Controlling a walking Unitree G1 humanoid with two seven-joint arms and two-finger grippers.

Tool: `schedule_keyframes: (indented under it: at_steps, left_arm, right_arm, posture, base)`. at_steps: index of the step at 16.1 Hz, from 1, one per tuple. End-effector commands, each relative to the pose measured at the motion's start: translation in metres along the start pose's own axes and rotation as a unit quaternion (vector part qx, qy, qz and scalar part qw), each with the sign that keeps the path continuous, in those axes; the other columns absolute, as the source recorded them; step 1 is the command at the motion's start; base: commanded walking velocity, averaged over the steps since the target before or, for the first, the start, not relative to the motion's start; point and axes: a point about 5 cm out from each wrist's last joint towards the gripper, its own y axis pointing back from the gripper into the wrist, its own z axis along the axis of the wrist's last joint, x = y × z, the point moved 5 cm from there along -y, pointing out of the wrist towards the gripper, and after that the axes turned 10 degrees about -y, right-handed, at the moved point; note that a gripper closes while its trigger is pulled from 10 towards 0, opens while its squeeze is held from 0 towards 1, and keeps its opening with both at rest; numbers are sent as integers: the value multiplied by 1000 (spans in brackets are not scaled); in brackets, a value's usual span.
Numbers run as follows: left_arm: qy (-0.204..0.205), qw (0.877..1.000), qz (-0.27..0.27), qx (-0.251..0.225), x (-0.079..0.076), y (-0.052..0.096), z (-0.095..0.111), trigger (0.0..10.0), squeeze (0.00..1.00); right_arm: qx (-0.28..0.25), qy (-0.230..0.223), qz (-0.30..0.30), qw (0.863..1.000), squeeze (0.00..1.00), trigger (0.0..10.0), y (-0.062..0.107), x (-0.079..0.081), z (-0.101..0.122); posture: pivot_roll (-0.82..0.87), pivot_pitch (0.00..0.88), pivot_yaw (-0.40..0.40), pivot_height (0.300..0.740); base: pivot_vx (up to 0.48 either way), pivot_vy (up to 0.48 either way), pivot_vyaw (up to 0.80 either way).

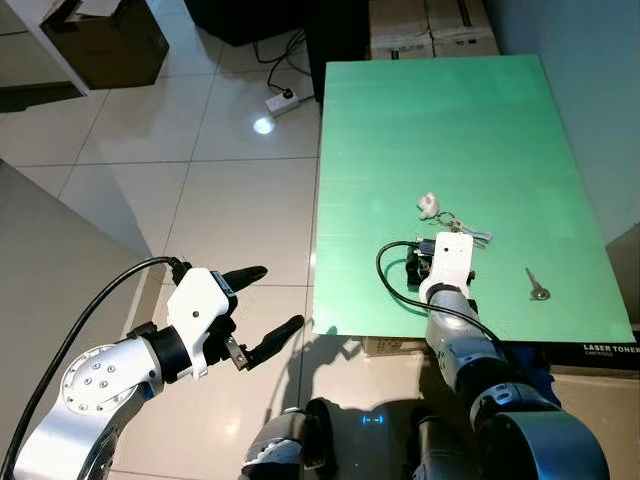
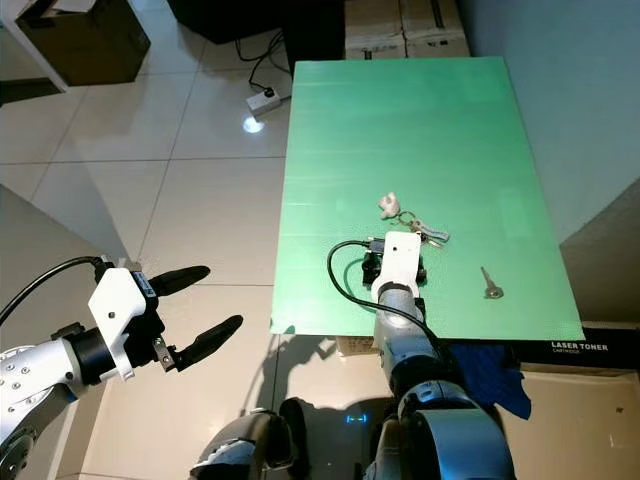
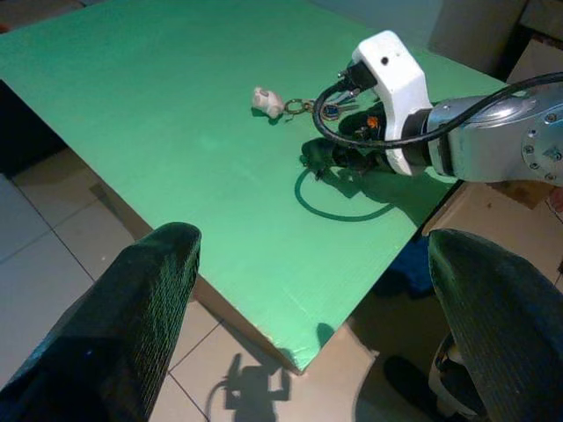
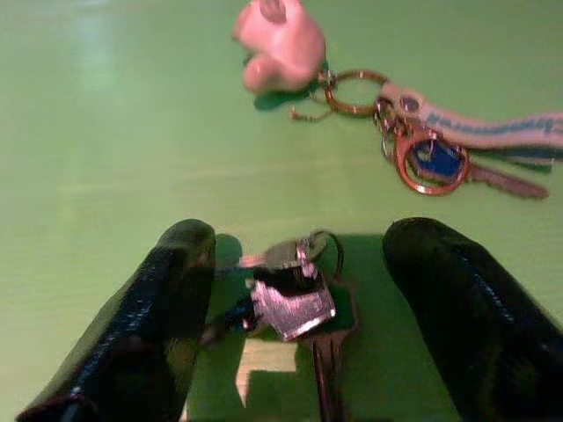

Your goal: Hang keys on a hook

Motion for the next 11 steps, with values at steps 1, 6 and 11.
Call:
schedule_keyframes:
  at_steps: [1,6,11]
  left_arm:
    - [1,1000,1,7,1,5,0,10000,0]
    - [1,1000,0,8,0,5,0,10000,0]
    - [0,1000,-2,10,0,6,0,10000,0]
  right_arm:
    - [28,-5,-5,1000,0,3451,3,0,-13]
    - [46,-7,-5,999,0,3294,3,1,-18]
    - [50,-2,-5,999,0,0,3,2,-19]
  posture:
    - [150,280,182,740]
    - [152,279,182,740]
    - [153,276,183,740]
  base:
    - [0,0,0]
    - [0,0,0]
    - [0,0,0]
